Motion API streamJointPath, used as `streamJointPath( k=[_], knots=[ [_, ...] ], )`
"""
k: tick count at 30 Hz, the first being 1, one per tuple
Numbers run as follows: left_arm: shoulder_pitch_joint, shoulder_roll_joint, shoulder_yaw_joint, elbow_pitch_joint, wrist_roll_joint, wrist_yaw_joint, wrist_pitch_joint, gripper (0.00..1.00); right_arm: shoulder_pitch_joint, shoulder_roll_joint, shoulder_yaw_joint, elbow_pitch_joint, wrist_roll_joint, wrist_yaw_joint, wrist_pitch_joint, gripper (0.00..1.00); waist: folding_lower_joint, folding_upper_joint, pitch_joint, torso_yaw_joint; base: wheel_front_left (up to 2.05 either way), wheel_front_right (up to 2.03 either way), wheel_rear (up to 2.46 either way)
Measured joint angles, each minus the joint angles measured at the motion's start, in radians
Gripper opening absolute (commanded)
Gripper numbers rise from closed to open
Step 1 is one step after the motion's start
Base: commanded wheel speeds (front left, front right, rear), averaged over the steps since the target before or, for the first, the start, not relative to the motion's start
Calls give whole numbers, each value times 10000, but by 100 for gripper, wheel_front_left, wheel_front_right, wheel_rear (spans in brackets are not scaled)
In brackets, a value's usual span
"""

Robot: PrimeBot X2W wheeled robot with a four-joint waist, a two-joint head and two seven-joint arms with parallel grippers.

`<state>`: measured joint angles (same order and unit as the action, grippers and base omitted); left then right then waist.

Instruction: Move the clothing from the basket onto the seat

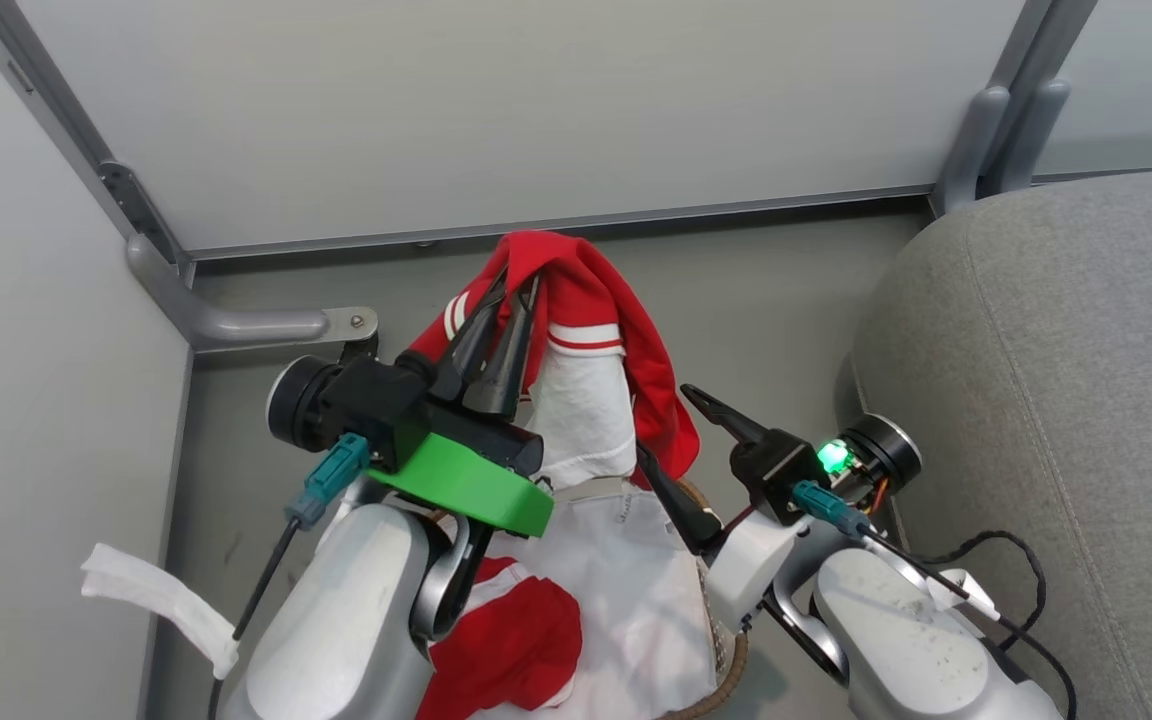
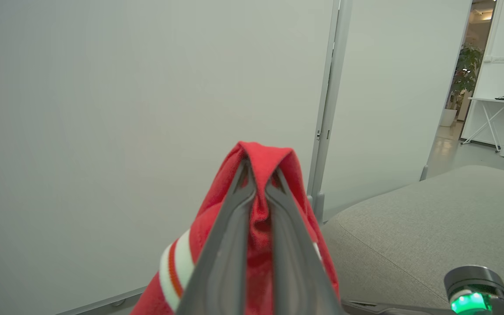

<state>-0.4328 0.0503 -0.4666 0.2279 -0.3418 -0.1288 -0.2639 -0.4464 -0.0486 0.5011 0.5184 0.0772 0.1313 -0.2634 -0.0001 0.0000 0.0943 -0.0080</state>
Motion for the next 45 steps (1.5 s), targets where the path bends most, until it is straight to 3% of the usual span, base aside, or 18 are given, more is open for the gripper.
streamJointPath(
  k=[9,10,11,13,14,36,38,45],
  knots=[
    [-229,-2,-871,-54,-453,0,0,0,-923,2,15,798,161,0,2,100,0,0,146,633,0,0,0],
    [-248,-2,-930,-56,-479,0,0,0,-941,2,23,915,203,0,2,96,0,0,157,700,0,0,0],
    [-257,-2,-986,-54,-550,0,0,0,-942,4,36,1001,228,0,2,60,0,0,166,760,0,0,0],
    [-259,-2,-1091,-61,-623,2,0,0,-946,0,121,1166,374,0,2,6,0,0,179,854,0,0,0],
    [-262,-2,-1124,-69,-642,13,0,0,-944,4,142,1256,541,0,2,0,1,0,183,896,0,0,0],
    [-177,-2,-945,-23,-727,148,0,0,-549,12,407,1260,1459,0,2,0,0,0,21,828,0,0,0],
    [-177,-2,-930,-23,-715,159,0,100,-549,12,368,1172,1517,0,2,0,0,0,40,804,0,0,0],
    [-157,-6,-694,105,-301,207,-8,100,-385,8,-71,612,1555,0,2,0,0,0,175,570,0,0,0]
  ],
)
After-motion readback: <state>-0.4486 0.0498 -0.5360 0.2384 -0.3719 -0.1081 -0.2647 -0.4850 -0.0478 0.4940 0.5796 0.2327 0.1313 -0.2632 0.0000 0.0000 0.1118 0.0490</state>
